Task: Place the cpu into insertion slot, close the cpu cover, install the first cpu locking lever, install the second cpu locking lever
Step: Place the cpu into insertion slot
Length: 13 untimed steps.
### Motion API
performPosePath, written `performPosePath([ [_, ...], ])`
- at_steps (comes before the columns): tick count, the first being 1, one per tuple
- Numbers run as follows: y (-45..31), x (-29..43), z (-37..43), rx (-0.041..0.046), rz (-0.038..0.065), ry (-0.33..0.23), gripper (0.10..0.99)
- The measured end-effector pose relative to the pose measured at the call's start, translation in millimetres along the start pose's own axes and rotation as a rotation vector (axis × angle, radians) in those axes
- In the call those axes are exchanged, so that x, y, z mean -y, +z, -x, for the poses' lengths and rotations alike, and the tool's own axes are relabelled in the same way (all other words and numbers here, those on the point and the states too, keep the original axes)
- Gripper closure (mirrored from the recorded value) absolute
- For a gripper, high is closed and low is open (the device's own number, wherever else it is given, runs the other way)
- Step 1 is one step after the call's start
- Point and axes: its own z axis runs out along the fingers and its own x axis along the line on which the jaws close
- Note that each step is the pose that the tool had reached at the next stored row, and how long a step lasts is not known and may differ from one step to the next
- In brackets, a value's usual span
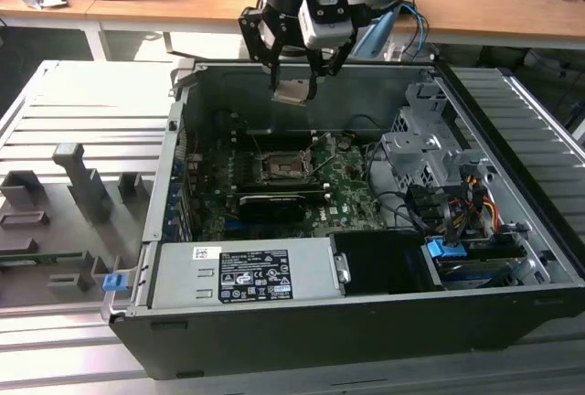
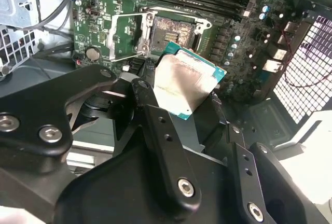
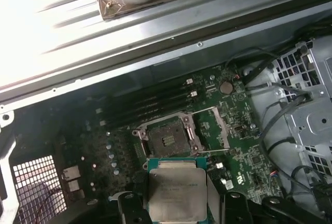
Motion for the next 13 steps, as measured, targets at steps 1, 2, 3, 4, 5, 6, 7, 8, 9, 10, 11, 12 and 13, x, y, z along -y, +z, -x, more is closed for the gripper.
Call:
performPosePath([
  [1, 0.1, 0.0, 0.0, 0.0004, 0.0, 0.004, 0.545],
  [2, 0.4, 0.1, 0.0, 0.0013, 0.0, 0.012, 0.545],
  [3, 0.5, 0.1, 0.0, 0.0018, 0.0, 0.017, 0.545],
  [4, 0.6, 0.1, 0.0, 0.0022, 0.0, 0.021, 0.545],
  [5, 0.7, 0.1, 0.0, 0.0026, 0.0, 0.025, 0.545],
  [6, 0.7, 0.1, 0.0, 0.0028, 0.0, 0.028, 0.545],
  [7, 0.8, 0.1, 0.0, 0.0033, 0.0, 0.032, 0.545],
  [8, 0.9, 0.1, 0.0, 0.0036, 0.0, 0.035, 0.545],
  [9, 0.9, 0.1, 0.0, 0.004, 0.0, 0.04, 0.545],
  [10, 1.0, 0.1, 0.0, 0.0044, 0.0, 0.043, 0.545],
  [11, 1.0, 0.1, 0.0, 0.0046, 0.0, 0.046, 0.545],
  [12, 1.0, 0.1, 0.0, 0.0049, 0.0, 0.049, 0.545],
  [13, 1.1, 0.1, 0.0, 0.0052, 0.0, 0.052, 0.545],
])
